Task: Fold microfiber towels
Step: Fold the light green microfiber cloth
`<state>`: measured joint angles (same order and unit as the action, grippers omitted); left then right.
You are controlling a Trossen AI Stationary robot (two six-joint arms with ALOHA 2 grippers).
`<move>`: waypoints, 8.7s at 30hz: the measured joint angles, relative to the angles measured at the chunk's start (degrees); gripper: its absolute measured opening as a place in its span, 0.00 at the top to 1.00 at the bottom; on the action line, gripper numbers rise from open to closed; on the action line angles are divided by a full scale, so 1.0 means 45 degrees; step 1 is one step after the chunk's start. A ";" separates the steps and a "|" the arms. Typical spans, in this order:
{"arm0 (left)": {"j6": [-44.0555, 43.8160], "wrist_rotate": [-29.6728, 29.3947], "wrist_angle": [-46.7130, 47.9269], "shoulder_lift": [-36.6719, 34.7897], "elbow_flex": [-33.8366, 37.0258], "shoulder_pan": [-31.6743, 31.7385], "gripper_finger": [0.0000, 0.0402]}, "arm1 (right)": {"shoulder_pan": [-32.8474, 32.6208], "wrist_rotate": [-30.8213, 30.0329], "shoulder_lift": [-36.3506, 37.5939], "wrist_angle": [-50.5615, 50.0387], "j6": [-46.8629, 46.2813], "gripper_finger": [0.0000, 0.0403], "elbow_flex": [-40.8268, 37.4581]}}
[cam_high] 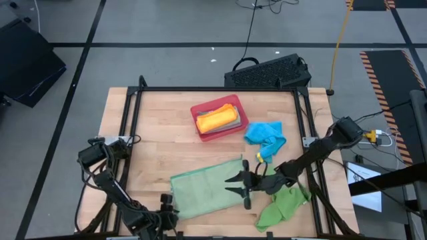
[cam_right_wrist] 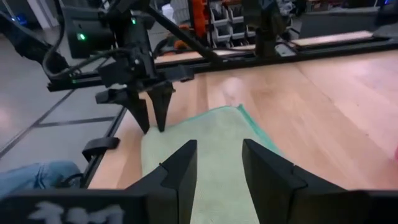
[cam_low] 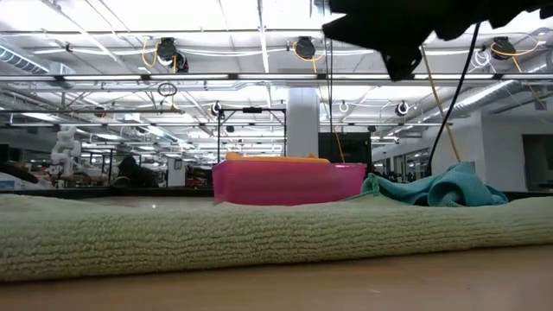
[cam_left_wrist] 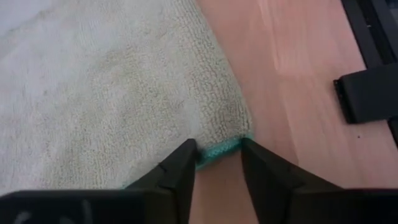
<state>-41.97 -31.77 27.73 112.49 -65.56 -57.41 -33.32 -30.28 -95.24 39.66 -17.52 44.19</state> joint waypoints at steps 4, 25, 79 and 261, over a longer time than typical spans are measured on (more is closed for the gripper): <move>0.0129 -0.0002 0.0172 -0.0120 0.0024 0.0039 0.77 | 0.0005 0.0019 -0.1513 0.0349 -0.0347 0.70 0.0935; 0.0859 -0.2156 -0.2827 -0.0583 0.0979 -0.0893 0.42 | 0.0082 0.0010 -0.4444 0.0437 -0.0783 0.70 0.3790; 0.3830 0.4387 -0.2522 -0.4036 0.1787 0.4052 0.94 | 0.0321 0.0247 -0.7739 -0.2853 0.0288 0.48 0.9126; 0.2235 0.0633 0.1340 -0.4405 0.1457 0.5961 0.79 | 0.2652 0.2044 -0.2001 -0.4768 -0.2302 0.78 0.1932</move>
<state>-31.91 -28.92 33.76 92.66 -59.00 -30.59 -21.39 -21.08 -104.25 18.21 -27.88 52.88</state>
